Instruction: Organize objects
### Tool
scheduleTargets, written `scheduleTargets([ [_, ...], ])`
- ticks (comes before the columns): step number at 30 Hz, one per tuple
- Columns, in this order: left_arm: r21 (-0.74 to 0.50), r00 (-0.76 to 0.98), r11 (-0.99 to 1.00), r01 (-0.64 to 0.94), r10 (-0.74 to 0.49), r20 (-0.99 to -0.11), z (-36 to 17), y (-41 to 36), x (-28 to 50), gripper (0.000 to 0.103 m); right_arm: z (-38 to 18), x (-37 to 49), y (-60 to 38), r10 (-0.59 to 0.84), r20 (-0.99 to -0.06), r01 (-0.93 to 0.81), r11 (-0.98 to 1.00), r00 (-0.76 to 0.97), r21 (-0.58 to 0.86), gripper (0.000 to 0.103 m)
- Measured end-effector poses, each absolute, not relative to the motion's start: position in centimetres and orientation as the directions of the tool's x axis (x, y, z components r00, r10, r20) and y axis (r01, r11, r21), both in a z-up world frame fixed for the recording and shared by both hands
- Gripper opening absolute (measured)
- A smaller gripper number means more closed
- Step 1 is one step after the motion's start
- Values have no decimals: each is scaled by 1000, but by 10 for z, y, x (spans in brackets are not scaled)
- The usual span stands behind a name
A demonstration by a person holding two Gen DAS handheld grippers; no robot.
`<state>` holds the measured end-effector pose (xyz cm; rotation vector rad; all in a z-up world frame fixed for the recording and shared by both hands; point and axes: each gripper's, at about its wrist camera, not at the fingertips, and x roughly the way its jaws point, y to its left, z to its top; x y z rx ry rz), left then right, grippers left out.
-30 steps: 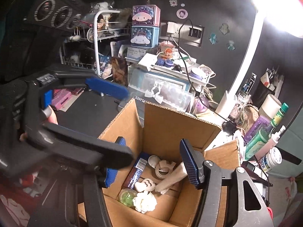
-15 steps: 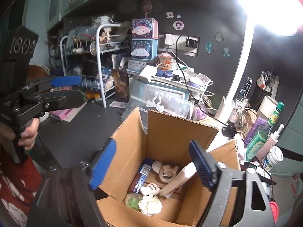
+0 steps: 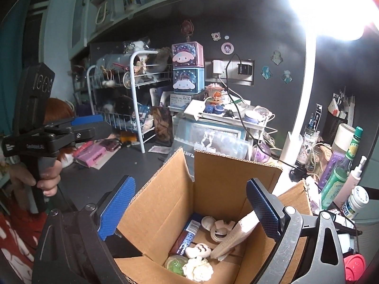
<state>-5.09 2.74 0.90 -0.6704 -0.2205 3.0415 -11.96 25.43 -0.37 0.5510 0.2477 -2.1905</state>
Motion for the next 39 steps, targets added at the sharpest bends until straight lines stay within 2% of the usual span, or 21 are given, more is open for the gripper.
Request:
scheduleTargets([
  [39, -107, -901, -994, 21, 28, -434, 2, 28, -64, 103, -2, -115, 254, -697, -440, 765, -643, -566, 35, 94],
])
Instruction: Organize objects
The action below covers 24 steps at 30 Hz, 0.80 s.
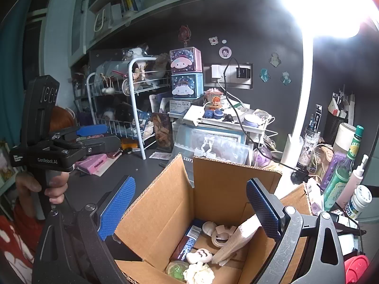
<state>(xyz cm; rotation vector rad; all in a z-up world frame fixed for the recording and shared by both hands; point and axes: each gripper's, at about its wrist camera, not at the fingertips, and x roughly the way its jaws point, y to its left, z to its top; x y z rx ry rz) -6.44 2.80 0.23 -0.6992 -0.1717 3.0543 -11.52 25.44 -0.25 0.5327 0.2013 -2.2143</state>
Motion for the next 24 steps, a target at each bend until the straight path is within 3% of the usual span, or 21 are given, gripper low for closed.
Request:
scheduleTargets([
  [24, -94, -896, -995, 22, 22, -444, 0, 30, -67, 103, -1, -115, 253, -694, -433, 757, -652, -575, 40, 94],
])
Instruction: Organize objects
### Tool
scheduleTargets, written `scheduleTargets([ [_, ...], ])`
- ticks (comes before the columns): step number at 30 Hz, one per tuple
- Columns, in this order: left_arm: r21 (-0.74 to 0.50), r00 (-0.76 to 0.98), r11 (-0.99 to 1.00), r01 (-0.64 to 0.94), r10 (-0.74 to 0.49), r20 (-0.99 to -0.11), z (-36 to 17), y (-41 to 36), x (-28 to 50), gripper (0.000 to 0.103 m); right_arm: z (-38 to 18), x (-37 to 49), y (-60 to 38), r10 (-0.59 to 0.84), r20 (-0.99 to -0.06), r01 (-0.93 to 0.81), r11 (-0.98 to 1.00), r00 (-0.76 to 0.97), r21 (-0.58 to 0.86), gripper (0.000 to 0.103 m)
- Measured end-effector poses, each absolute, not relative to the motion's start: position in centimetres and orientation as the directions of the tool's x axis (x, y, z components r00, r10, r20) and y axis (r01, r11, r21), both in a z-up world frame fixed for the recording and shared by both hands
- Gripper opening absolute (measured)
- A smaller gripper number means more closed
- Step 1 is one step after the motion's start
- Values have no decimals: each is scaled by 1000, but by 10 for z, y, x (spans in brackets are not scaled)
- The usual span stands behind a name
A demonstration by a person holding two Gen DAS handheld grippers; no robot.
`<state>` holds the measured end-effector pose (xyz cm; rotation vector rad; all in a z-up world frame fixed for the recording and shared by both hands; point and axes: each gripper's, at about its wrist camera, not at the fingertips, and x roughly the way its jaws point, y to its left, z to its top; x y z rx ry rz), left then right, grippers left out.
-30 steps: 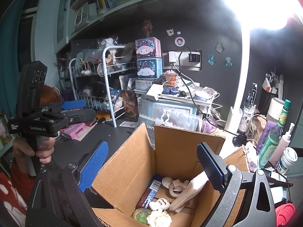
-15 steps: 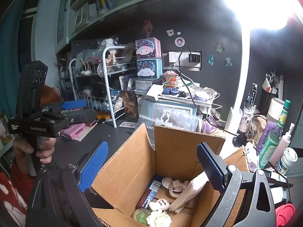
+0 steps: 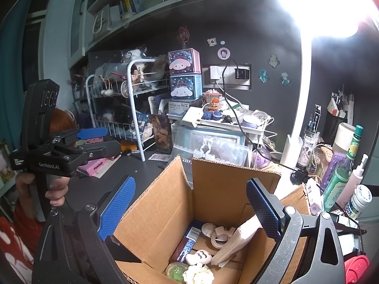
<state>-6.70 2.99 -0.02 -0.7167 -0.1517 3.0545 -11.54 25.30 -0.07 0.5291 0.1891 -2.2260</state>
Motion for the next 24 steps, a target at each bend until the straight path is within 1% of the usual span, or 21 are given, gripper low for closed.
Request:
scheduleTargets([
  [24, -96, -899, -995, 21, 23, -437, 1, 29, -69, 103, -1, -115, 252, -692, -433, 755, -654, -577, 39, 94],
])
